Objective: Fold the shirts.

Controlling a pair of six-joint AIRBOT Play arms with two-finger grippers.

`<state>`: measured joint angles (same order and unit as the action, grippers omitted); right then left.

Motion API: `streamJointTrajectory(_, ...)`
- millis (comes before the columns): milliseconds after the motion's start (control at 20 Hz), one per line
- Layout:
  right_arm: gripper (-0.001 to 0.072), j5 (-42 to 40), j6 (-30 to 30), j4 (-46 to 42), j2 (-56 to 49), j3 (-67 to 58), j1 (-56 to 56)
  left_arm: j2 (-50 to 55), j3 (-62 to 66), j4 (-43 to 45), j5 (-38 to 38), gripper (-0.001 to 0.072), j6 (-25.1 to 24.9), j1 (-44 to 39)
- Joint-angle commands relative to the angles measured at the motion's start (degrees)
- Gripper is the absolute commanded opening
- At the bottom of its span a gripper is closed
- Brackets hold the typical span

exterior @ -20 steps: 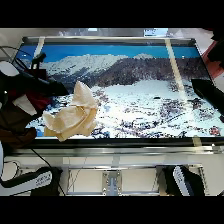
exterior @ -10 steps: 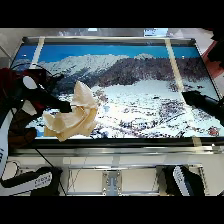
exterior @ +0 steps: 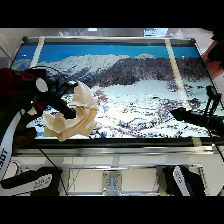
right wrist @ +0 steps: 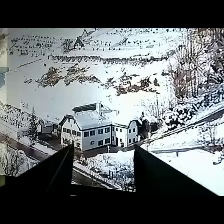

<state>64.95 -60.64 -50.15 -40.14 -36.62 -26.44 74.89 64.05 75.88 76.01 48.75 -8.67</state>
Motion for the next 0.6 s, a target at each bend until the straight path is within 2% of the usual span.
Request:
streamJointTrajectory(0,0.0442,-3.37,0.02,1.18,-0.04,2.4,2.8,1.01,-0.04,3.39,-1.57,0.0618,0.2,-4.96)
streamJointTrajectory(200,0.0441,-7.1,0.02,2.12,-0.02,2.4,4.81,5.9,-0.02,9.77,-4.57,0.0619,8.35,-6.6)
streamJointTrajectory(550,0.0441,-10.51,0.0,2.89,-0.02,2.4,4.87,11.15,-0.02,6.78,-3.65,0.0619,8.7,-7.45)
